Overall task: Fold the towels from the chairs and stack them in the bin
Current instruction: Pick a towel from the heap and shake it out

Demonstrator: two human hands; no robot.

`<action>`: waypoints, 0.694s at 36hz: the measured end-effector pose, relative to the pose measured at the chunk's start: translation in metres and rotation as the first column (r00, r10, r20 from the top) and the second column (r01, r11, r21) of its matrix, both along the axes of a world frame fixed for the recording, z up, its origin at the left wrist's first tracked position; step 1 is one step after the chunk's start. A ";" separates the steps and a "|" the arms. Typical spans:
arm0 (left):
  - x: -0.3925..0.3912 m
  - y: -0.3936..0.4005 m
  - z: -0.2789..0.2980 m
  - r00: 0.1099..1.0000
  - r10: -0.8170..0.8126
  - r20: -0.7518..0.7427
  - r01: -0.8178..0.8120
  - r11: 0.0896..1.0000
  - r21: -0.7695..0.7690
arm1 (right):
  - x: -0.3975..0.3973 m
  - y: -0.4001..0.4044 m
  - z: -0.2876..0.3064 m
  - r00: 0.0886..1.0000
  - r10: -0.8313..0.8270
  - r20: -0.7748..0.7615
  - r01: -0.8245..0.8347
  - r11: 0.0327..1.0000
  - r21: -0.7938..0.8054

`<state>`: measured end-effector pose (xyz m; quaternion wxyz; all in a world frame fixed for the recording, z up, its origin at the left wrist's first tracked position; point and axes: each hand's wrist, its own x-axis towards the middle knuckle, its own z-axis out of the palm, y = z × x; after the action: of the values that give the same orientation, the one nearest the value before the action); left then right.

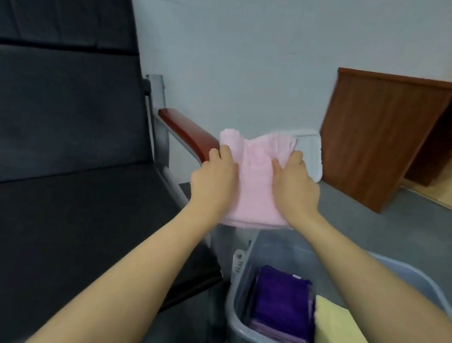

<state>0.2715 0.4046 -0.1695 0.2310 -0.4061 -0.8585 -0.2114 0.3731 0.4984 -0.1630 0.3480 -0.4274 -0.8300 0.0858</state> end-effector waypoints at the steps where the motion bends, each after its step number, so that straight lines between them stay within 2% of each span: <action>1: 0.011 0.017 -0.002 0.999 -0.032 0.001 0.032 0.999 -0.017 | 0.015 0.012 -0.003 1.000 -0.028 -0.008 0.027 0.999 -0.016; 6: 0.056 0.081 -0.025 0.983 -0.179 0.049 0.183 0.979 -0.090 | 0.074 0.063 -0.030 0.989 -0.144 -0.016 0.143 0.987 -0.071; 10: 0.097 0.133 -0.068 0.937 -0.267 0.225 0.296 0.950 -0.105 | 0.123 0.104 -0.064 0.973 -0.230 0.026 0.231 0.959 -0.164; 17: 0.151 0.206 -0.150 0.793 -0.363 0.489 0.486 0.862 -0.148 | 0.186 0.165 -0.142 0.947 -0.300 0.118 0.322 0.856 -0.404; 21: 0.167 0.223 -0.192 0.774 -0.348 0.529 0.547 0.789 -0.281 | 0.207 0.188 -0.191 0.939 -0.298 0.171 0.342 0.783 -0.519; 25: 0.181 0.236 -0.241 0.706 -0.269 0.655 0.586 0.741 -0.328 | 0.217 0.206 -0.245 0.936 -0.300 0.185 0.349 0.718 -0.603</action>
<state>0.4528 0.6409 -0.4110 -0.2106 -0.5654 -0.7860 -0.1344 0.5902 0.7047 -0.4082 0.1646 -0.6601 -0.6779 0.2785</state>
